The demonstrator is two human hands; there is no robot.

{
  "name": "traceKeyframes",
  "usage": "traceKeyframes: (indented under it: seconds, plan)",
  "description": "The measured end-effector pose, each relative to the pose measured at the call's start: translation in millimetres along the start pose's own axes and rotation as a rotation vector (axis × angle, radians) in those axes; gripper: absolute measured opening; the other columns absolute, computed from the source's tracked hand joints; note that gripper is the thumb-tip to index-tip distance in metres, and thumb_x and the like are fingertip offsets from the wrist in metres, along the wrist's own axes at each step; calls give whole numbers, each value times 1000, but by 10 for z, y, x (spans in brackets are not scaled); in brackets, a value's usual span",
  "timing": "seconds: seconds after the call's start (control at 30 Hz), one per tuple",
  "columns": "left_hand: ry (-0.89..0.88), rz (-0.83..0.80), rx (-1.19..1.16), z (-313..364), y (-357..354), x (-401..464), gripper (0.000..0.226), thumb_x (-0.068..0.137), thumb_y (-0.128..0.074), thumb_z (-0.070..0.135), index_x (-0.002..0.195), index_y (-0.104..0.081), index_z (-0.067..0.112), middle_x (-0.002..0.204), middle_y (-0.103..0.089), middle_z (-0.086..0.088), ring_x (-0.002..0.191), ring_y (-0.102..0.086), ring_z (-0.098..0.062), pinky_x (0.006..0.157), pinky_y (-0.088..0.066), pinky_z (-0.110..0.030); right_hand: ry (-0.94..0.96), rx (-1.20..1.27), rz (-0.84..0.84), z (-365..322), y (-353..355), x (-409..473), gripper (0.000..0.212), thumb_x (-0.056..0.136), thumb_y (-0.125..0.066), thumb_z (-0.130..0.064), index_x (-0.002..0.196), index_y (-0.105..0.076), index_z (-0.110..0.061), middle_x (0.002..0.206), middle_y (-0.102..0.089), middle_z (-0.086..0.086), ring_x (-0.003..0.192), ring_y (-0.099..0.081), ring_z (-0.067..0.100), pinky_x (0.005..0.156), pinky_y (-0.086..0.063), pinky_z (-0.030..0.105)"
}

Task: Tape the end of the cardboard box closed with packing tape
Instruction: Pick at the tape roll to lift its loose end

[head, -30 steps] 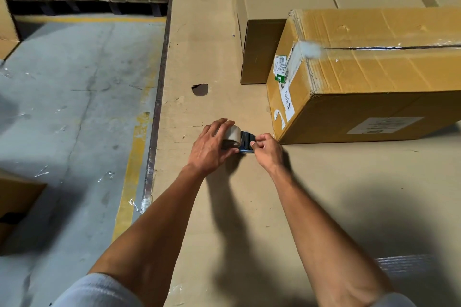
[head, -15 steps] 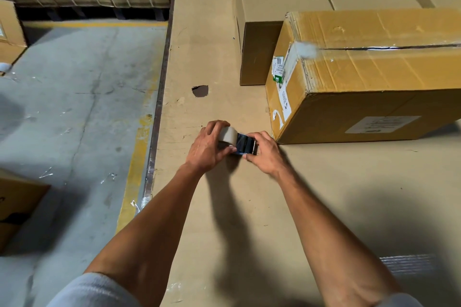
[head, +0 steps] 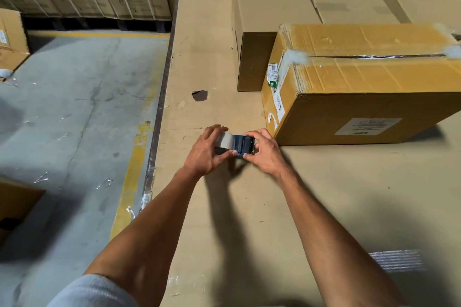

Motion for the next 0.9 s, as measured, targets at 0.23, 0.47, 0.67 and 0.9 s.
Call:
traceKeyframes:
  seconds: [0.23, 0.47, 0.67, 0.9]
  plan:
    - [20, 50, 0, 22, -5, -18, 54, 99, -58, 65, 141, -58, 30, 147, -53, -2, 122, -62, -29, 103, -57, -49, -22, -18, -36, -72, 20, -57, 64, 82, -89, -21, 140, -62, -24, 127, -53, -4, 113, -60, 17, 103, -55, 36]
    - [51, 48, 7, 52, -111, -26, 57, 93, -56, 63, 137, -60, 26, 143, -55, -2, 118, -60, -34, 97, -56, -50, -96, 32, 115, 65, 6, -73, 34, 89, -83, -23, 121, -73, -24, 114, -61, -2, 86, -62, 18, 86, -59, 39]
    - [46, 62, -14, -4, -148, -43, 50, 97, -64, 59, 137, -59, 29, 143, -55, 1, 121, -57, -30, 99, -54, -47, -222, 188, 115, 319, -75, -79, 36, 86, -85, -18, 111, -75, -41, 122, -65, 2, 85, -77, 25, 77, -67, 40]
    - [51, 48, -40, 9, -159, -41, 48, 97, -66, 56, 137, -59, 29, 142, -55, 1, 123, -54, -29, 101, -52, -47, -342, 244, 114, 395, -120, -44, 38, 78, -77, -13, 99, -73, -44, 104, -76, 9, 87, -78, 27, 66, -68, 39]
Point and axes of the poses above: each hand's wrist, its own x-axis towards the middle knuckle, its own y-axis out of the back of the hand, z = x × y, the point moved 9 cm from there along x, towards the middle knuckle
